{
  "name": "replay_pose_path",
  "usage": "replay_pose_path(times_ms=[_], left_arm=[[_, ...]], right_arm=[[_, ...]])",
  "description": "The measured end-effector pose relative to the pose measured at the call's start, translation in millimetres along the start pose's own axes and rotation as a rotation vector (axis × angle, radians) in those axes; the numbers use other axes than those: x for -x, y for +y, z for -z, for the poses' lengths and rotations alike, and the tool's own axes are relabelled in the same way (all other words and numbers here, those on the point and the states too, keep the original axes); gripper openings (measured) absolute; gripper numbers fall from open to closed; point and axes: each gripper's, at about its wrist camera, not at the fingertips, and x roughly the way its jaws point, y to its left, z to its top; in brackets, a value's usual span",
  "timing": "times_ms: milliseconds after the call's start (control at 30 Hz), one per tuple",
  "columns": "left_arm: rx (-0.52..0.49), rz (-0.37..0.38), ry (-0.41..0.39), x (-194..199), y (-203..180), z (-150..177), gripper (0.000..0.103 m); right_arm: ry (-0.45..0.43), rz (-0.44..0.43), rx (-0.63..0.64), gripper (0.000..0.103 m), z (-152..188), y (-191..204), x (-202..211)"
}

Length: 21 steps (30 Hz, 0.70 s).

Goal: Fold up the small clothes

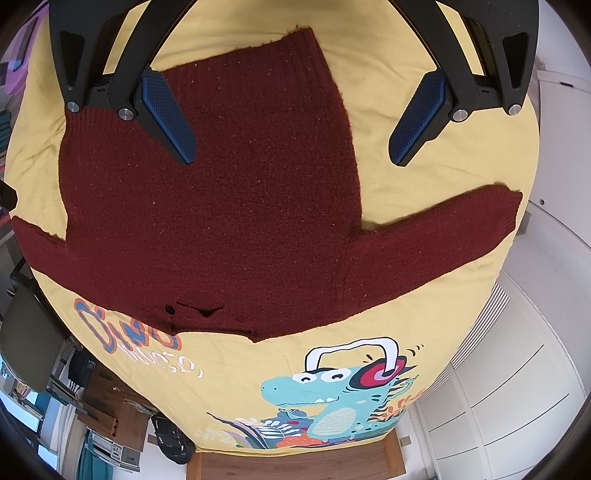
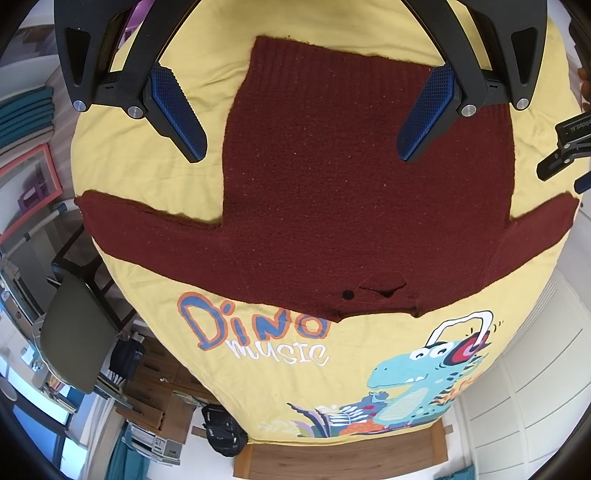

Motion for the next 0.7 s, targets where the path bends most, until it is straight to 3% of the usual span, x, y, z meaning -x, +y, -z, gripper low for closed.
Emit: replay_pose_path(times_ms=[300,667,700], left_arm=[[-0.038,-0.002,0.013,-7.6,-7.2,-16.3,0.102],[-0.106,-0.015,0.114,-61.5,-34.1,-52.1,0.102],[-0.109,-0.012,0.095,-65.4,-36.9,-55.1,0.102]], right_arm=[[-0.030,0.010,-0.058,0.102,-5.4,-28.7,-15.3],[-0.023,0.094,-0.232,0.102,-10.5,-138.1,-65.1],[-0.011,0.102,-0.256,0.102,-9.9,-150.9,-73.1]])
